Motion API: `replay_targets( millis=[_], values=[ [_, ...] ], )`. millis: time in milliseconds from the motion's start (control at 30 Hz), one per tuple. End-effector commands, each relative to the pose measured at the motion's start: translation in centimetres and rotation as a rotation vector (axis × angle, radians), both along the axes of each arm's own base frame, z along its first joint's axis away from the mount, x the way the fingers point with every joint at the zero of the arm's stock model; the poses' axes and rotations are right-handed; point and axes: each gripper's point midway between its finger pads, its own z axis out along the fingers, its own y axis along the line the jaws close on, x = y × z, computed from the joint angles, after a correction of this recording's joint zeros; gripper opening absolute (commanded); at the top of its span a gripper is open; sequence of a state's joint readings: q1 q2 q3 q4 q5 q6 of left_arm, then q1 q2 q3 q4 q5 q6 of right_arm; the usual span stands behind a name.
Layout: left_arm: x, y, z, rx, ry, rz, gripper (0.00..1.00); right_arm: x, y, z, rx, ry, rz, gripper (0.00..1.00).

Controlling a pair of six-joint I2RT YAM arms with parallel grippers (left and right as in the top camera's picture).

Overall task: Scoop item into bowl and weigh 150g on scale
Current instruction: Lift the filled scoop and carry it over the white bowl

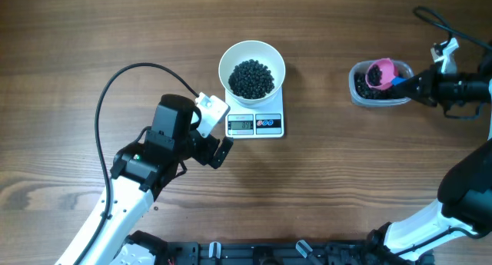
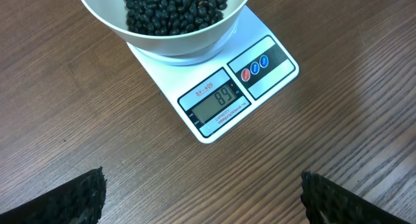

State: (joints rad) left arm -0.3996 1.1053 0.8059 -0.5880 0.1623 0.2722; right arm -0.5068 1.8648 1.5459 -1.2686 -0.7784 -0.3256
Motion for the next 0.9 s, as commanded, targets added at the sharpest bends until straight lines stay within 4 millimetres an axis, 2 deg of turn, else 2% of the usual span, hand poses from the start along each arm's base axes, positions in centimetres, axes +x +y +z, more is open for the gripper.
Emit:
replay_targets(
  millis=[0, 133, 333, 500, 733, 867],
  values=[
    [0.0, 0.1, -0.3, 0.004, 0.005, -0.005, 1.0, 0.8, 1.3, 1.1, 0.113, -0.067, 0.022, 0.04],
    [0.0, 0.1, -0.3, 0.004, 0.005, -0.005, 1.0, 1.0, 2.7, 2.1, 0.137, -0.097, 0.049, 0.04],
    [0.0, 0.1, -0.3, 0.004, 0.006, -0.005, 1.0, 1.6, 6.3, 3.0, 0.137, -0.1, 0.133, 0.04],
    [0.0, 0.1, -0.3, 0.004, 0.005, -0.005, 1.0, 2.1, 10.3, 3.6, 0.141, -0.1, 0.218, 0.04],
    [0.0, 0.1, -0.3, 0.004, 0.005, -0.005, 1.0, 2.9, 15.7, 5.2, 0.163, -0.136, 0.317, 0.04],
    [0.0, 0.1, -0.3, 0.004, 0.005, -0.005, 1.0, 3.1, 19.5, 6.4, 0.161, -0.173, 0.392, 0.04]
  ],
)
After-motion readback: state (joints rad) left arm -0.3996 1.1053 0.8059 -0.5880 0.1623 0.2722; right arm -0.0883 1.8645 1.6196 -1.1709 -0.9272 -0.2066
